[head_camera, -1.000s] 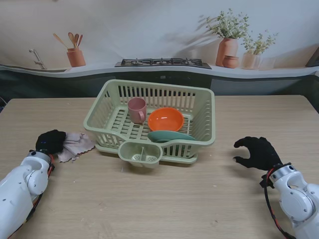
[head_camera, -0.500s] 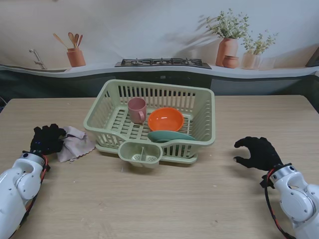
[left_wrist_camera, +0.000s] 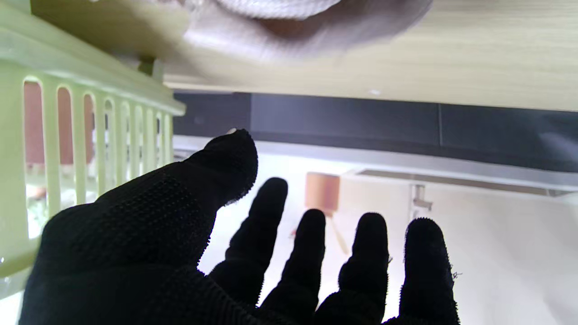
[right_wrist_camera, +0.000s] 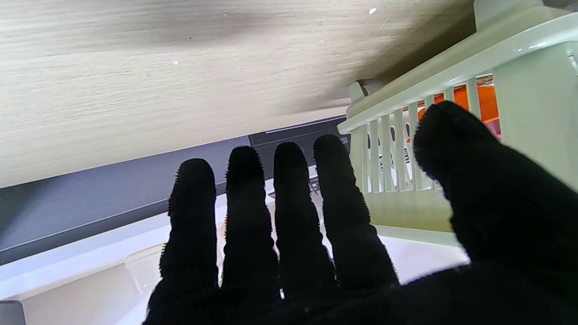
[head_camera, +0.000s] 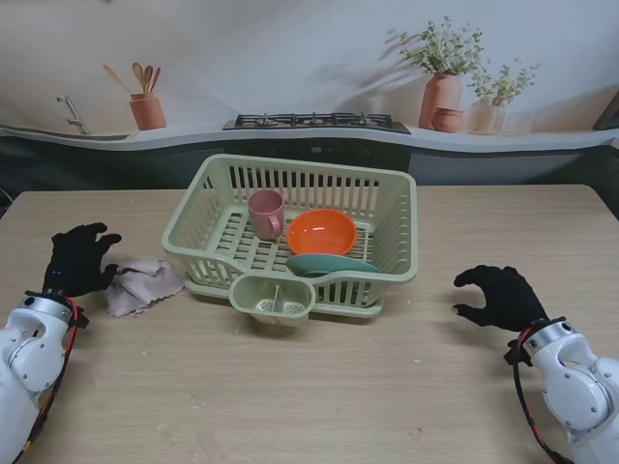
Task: Clear dishes and wipe the table
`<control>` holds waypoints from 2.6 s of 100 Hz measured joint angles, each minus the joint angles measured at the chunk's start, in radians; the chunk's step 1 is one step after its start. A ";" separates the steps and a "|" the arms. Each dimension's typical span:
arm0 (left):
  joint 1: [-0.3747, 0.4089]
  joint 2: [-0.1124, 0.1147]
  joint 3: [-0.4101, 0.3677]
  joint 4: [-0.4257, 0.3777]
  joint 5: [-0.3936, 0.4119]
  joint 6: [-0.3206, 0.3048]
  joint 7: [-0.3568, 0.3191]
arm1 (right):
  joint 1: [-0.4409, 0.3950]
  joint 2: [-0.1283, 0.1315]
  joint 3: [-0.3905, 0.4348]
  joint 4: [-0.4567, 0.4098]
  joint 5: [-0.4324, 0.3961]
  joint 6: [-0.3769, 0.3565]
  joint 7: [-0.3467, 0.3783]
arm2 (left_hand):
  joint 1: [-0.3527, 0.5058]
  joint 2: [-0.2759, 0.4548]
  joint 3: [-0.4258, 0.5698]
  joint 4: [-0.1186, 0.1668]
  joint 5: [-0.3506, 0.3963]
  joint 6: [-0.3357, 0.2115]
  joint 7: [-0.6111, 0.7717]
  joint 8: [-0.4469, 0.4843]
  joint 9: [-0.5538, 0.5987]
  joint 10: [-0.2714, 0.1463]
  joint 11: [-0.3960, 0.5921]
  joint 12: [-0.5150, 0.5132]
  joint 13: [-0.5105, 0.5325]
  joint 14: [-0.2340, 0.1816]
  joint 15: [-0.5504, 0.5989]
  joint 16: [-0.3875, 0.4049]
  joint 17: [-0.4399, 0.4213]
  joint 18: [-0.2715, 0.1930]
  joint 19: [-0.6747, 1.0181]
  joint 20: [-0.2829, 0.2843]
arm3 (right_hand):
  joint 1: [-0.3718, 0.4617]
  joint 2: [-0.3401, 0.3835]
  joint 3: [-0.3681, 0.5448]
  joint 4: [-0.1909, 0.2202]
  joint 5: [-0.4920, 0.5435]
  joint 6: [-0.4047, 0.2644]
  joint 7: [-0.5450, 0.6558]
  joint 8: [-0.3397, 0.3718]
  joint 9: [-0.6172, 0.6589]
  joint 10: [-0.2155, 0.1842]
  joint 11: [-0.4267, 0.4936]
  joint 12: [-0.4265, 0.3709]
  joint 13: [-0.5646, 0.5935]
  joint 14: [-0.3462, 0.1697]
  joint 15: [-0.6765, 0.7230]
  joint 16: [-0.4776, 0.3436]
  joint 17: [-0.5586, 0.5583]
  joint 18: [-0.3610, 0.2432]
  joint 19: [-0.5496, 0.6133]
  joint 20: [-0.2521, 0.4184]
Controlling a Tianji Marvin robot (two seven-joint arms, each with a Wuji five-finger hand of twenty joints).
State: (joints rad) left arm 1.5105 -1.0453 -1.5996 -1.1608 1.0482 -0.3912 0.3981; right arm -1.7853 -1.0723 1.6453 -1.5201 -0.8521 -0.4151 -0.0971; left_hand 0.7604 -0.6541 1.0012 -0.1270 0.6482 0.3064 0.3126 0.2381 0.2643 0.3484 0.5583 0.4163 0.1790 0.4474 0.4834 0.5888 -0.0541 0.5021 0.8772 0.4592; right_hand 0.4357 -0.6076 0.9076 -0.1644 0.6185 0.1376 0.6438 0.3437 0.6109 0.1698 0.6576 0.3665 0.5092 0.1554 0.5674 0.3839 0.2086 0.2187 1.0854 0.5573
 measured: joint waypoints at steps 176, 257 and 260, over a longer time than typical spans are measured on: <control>0.476 -0.047 -0.150 -0.578 -0.539 -0.044 -0.467 | -0.104 0.002 -0.057 -0.063 0.065 0.003 0.058 | -0.067 0.180 -0.248 0.000 0.155 0.004 0.092 0.154 0.300 0.057 0.079 0.025 0.263 0.141 0.255 0.113 0.215 0.103 0.274 0.209 | -0.012 0.000 -0.175 0.029 -0.166 0.026 0.087 0.013 -0.161 0.003 0.107 0.012 -0.093 0.000 0.104 0.028 -0.025 -0.038 0.030 0.001; 0.523 -0.032 -0.164 -0.654 -0.679 -0.055 -0.597 | -0.143 -0.003 -0.093 -0.077 0.068 0.007 0.052 | -0.105 0.127 -0.184 0.012 0.219 0.029 -0.076 0.193 0.296 0.068 0.058 0.025 0.263 0.143 0.222 0.098 0.230 0.104 0.266 0.209 | -0.026 0.026 -0.276 0.051 -0.239 0.048 0.135 0.012 -0.243 0.006 0.144 0.015 -0.145 -0.002 0.140 0.051 -0.061 -0.066 0.053 0.001; 0.523 -0.032 -0.164 -0.654 -0.681 -0.055 -0.597 | -0.143 -0.003 -0.093 -0.076 0.067 0.006 0.052 | -0.105 0.126 -0.184 0.012 0.219 0.029 -0.077 0.193 0.287 0.068 0.040 0.025 0.263 0.143 0.221 0.098 0.230 0.104 0.263 0.209 | -0.026 0.026 -0.276 0.051 -0.239 0.049 0.135 0.011 -0.243 0.006 0.144 0.015 -0.146 -0.002 0.140 0.051 -0.062 -0.066 0.053 0.001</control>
State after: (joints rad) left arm 2.0334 -1.0771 -1.7632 -1.8148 0.3673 -0.4465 -0.1993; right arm -1.9280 -1.0750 1.5519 -1.5965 -0.7846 -0.4096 -0.0455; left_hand 0.6559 -0.5276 0.8177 -0.1150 0.8674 0.3352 0.2353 0.4310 0.5508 0.4168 0.5986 0.4411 0.4425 0.5901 0.7045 0.6869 0.1760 0.6058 1.1404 0.6681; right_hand 0.4101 -0.5820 0.6319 -0.1130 0.3795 0.1862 0.7783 0.3551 0.3675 0.1757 0.8017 0.3812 0.3630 0.1533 0.7072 0.4352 0.1470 0.1528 1.1380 0.5583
